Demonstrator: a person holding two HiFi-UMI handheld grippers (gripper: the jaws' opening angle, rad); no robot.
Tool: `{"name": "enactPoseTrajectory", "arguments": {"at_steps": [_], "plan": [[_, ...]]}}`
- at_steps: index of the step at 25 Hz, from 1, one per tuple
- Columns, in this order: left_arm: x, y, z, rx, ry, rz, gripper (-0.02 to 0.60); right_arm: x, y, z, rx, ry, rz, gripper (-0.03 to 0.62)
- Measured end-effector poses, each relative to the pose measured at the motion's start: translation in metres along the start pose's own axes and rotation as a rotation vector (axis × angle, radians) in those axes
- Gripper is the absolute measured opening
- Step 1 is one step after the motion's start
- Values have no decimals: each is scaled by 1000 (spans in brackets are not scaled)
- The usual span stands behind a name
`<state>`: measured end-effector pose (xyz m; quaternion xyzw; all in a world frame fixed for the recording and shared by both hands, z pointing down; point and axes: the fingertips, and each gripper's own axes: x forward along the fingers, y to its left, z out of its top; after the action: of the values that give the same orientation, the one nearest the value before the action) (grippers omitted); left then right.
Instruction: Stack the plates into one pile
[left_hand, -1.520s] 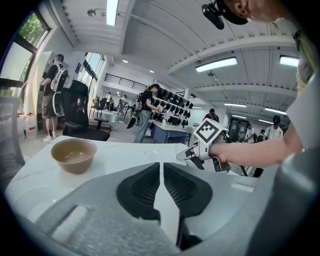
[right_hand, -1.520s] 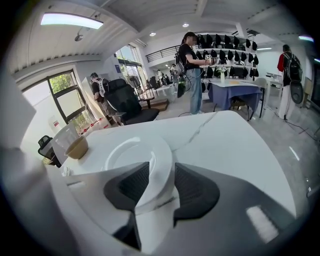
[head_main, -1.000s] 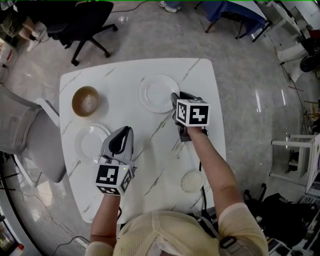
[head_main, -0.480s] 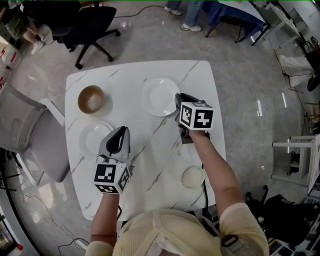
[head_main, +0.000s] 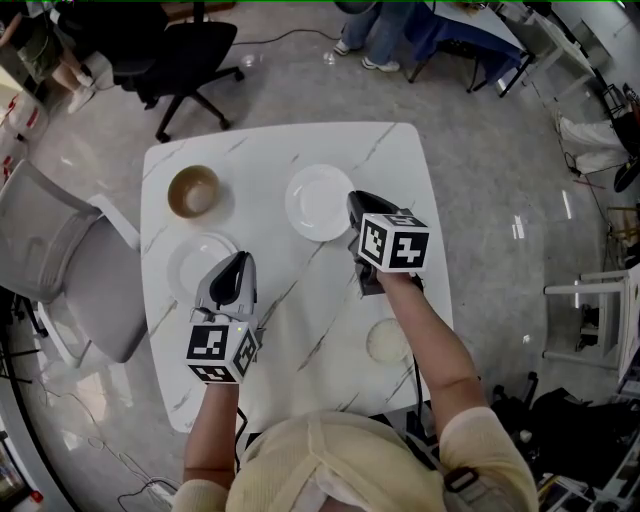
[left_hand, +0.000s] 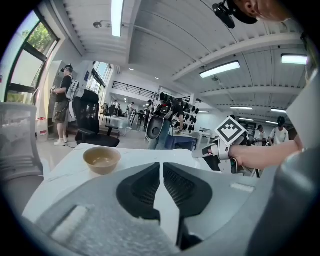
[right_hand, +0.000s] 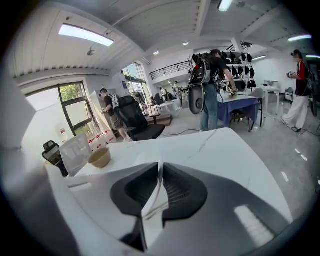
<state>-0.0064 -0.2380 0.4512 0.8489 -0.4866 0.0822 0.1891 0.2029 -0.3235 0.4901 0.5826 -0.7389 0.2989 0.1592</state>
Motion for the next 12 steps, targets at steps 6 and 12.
{"name": "enactPoseTrajectory", "arguments": {"at_steps": [6,12], "plan": [[-18,2,2,-10,-17,-1,12,-22,27,2,9,-34,44,25],[-36,7,7,-16,-43,-1,12,-40,52,3,22,-65,92,17]]}}
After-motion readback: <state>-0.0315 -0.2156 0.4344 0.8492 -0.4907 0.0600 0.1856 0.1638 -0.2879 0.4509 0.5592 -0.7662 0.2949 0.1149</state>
